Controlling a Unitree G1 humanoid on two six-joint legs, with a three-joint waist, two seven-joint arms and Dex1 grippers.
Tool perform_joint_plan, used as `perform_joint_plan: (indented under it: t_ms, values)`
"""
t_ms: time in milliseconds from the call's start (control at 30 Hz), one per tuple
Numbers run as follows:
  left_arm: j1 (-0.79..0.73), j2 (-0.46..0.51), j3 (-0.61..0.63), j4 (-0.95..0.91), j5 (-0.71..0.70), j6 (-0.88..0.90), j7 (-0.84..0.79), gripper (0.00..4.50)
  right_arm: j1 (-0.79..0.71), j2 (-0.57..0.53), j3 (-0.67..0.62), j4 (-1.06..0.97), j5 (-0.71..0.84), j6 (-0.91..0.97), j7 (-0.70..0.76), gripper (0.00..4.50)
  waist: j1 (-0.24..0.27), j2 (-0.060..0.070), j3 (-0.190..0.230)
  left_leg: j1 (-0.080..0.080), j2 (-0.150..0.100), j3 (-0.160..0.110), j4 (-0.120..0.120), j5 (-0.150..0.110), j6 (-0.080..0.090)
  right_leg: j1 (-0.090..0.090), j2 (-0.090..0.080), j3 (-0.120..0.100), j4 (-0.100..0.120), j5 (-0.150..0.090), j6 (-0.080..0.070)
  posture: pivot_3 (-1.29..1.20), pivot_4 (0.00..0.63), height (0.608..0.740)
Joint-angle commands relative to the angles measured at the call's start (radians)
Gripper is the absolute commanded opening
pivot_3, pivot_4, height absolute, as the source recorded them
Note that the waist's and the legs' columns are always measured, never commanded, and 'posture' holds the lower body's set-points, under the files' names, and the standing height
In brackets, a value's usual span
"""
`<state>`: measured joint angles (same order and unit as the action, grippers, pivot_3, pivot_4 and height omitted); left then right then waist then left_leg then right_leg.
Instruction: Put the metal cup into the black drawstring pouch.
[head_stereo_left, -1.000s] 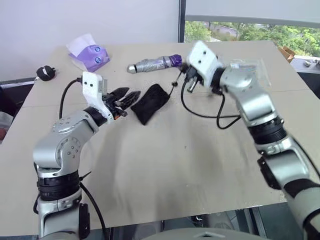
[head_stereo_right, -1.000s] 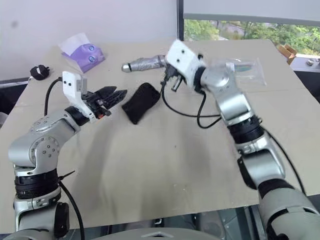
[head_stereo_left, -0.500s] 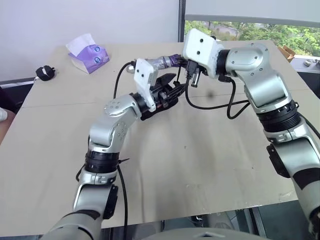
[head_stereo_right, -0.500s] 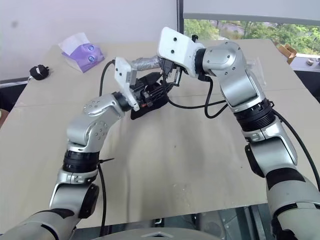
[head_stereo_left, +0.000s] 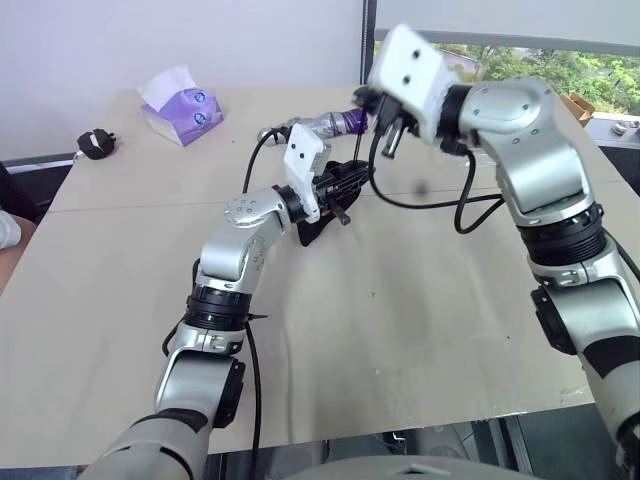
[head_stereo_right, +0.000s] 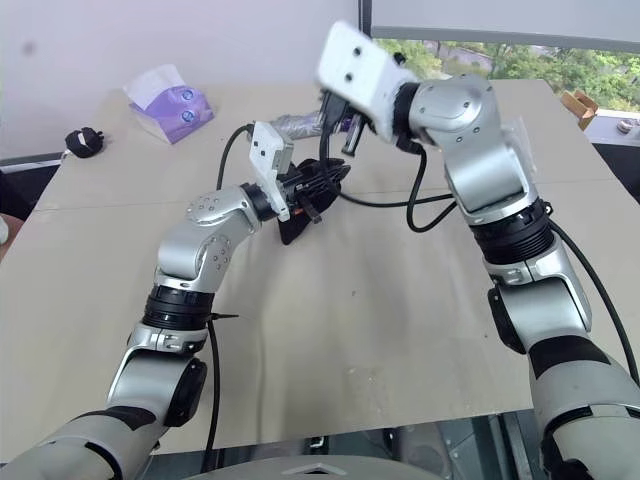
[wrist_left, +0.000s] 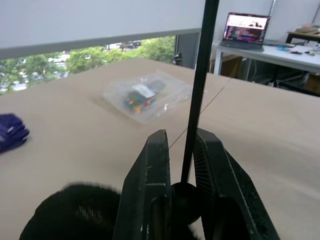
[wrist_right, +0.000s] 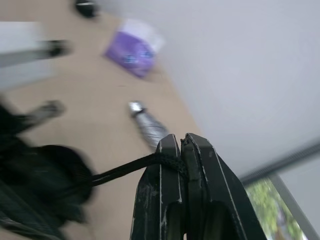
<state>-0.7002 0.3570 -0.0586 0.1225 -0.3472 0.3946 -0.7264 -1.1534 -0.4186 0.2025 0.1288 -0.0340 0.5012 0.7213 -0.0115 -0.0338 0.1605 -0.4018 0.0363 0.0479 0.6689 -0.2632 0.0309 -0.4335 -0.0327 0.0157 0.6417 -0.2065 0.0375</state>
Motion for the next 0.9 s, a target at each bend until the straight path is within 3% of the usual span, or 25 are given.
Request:
perform_joint_plan:
  t_ms: [33,133,233,367,433,467,500,600,733,867,900]
  values:
    - [0.019,0.065,0.027,0.079,0.063,-0.041,0.011,0.15,-0.063,-0.067,-0.173,0.23,-0.012,-0.085,-0.179,0.0,0.0,0.0,0.0,0.0,0.0,0.0,0.0,0.0,0.0,0.0,0.0,0.0,0.0,0.0,0.0,0.0,0.15,0.74]
    - [0.018,0.108,0.041,0.14,0.095,-0.067,0.029,0.15,-0.069,-0.125,-0.228,0.435,-0.012,-0.182,-0.28,0.0,0.0,0.0,0.0,0.0,0.0,0.002,0.0,0.0,0.0,0.001,0.0,-0.001,0.0,0.0,0.0,0.0,0.15,0.74]
    - [0.011,0.12,0.038,0.155,0.102,-0.093,0.026,0.15,-0.032,-0.154,-0.223,0.529,0.009,-0.245,-0.275,0.0,-0.004,0.003,0.002,0.0,0.0,0.003,-0.002,0.0,0.0,0.0,0.0,0.001,-0.001,0.0,0.0,0.0,0.15,0.74]
    - [-0.018,0.056,-0.025,0.123,0.082,-0.111,-0.009,0.15,0.187,-0.136,-0.187,0.334,0.121,-0.206,-0.062,0.0,0.001,0.003,0.001,-0.002,0.001,0.001,-0.004,0.002,-0.003,0.0,0.0,-0.001,-0.001,0.0,0.001,0.0,0.15,0.74]
    - [-0.021,0.036,-0.039,0.097,0.061,-0.108,-0.045,0.15,0.272,-0.157,-0.175,0.258,0.129,-0.205,-0.026,0.0,0.003,0.003,0.001,-0.007,0.001,0.0,-0.003,0.002,-0.003,-0.002,0.0,-0.003,-0.001,-0.001,0.002,0.0,0.15,0.74]
    - [-0.017,0.027,-0.036,0.046,0.025,-0.088,-0.074,1.23,0.323,-0.171,-0.185,0.21,0.146,-0.18,-0.011,0.67,0.002,0.003,0.001,-0.014,0.001,0.0,0.0,0.002,-0.004,-0.008,0.0,-0.003,0.0,-0.001,0.002,0.0,0.15,0.74]
    - [-0.01,0.023,-0.015,-0.025,-0.004,-0.039,-0.053,1.51,0.399,-0.197,-0.211,0.137,0.166,-0.16,0.005,0.89,0.002,0.004,0.001,-0.015,0.001,0.0,0.001,0.002,-0.004,-0.009,-0.001,-0.001,0.001,0.0,0.003,0.0,0.15,0.74]
    - [0.08,0.063,0.072,-0.256,-0.084,0.121,0.025,2.91,0.616,-0.272,-0.296,-0.085,0.24,-0.108,0.058,2.25,0.007,0.004,0.001,-0.016,0.001,-0.002,0.001,0.002,-0.003,-0.009,-0.002,-0.001,-0.001,0.0,0.004,0.0,0.15,0.74]
    - [0.306,0.128,0.208,-0.497,-0.14,0.235,0.109,2.98,0.872,-0.32,-0.387,-0.307,0.304,-0.076,0.083,4.19,-0.009,0.007,-0.001,-0.01,0.002,-0.002,-0.001,-0.001,0.002,-0.008,-0.001,0.003,-0.001,0.0,0.005,0.0,0.15,0.74]
    - [0.558,0.157,0.359,-0.663,-0.245,0.281,0.109,2.98,1.053,-0.265,-0.455,-0.5,0.416,-0.07,0.075,4.36,-0.012,0.007,-0.001,-0.002,0.003,-0.001,-0.001,-0.001,0.002,-0.003,0.002,0.005,0.0,-0.001,0.004,0.0,0.15,0.74]
    - [0.615,0.156,0.374,-0.691,-0.246,0.272,0.114,3.53,1.077,-0.248,-0.456,-0.529,0.424,-0.08,0.066,4.5,-0.012,0.007,-0.001,0.002,0.004,-0.001,-0.001,-0.002,0.002,0.0,0.003,0.006,0.001,-0.001,0.004,0.0,0.15,0.74]
